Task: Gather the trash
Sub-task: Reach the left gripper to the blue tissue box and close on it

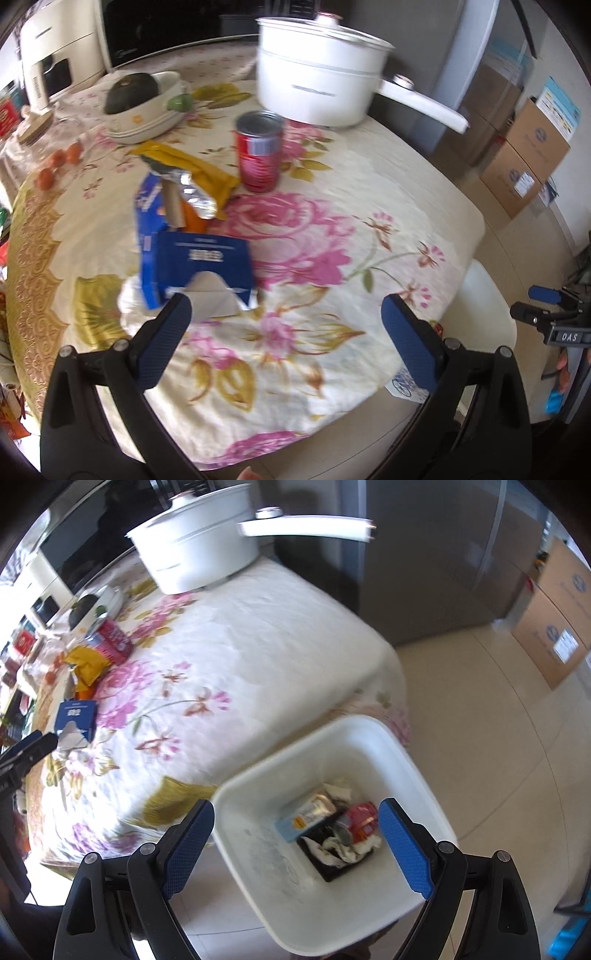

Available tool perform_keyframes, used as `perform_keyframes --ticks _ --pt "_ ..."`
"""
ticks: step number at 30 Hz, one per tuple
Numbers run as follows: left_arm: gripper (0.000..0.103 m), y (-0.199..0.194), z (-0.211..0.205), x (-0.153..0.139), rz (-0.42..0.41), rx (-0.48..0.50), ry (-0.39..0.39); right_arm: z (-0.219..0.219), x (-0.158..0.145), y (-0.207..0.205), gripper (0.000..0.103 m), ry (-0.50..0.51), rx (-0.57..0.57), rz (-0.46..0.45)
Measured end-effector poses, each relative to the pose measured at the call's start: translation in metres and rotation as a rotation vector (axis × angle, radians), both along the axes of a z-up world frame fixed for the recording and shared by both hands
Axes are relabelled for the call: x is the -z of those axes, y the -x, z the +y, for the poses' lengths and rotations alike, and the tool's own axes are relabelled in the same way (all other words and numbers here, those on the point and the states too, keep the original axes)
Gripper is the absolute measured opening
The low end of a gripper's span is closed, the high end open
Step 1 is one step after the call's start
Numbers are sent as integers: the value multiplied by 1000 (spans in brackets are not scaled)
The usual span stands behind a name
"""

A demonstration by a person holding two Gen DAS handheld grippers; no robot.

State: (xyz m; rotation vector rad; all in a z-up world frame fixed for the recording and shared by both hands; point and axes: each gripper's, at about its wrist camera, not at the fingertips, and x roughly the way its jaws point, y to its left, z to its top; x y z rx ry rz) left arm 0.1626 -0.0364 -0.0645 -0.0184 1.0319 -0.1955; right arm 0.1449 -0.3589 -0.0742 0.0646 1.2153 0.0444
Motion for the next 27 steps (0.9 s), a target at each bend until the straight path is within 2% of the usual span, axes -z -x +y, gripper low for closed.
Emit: perform_keyframes --ticks 7,14,21,27 --pt "102 -19 49 -2 30 -111 48 50 -1 -30 94 6 -64 5" --pt "102 -44 79 16 86 -171 105 101 4 -57 94 -12 -130 17" --pt "98 -59 82 39 142 -164 114 125 8 -69 94 8 -163 20" --pt "98 -61 63 43 151 -79 23 115 12 -68 94 -1 -140 37"
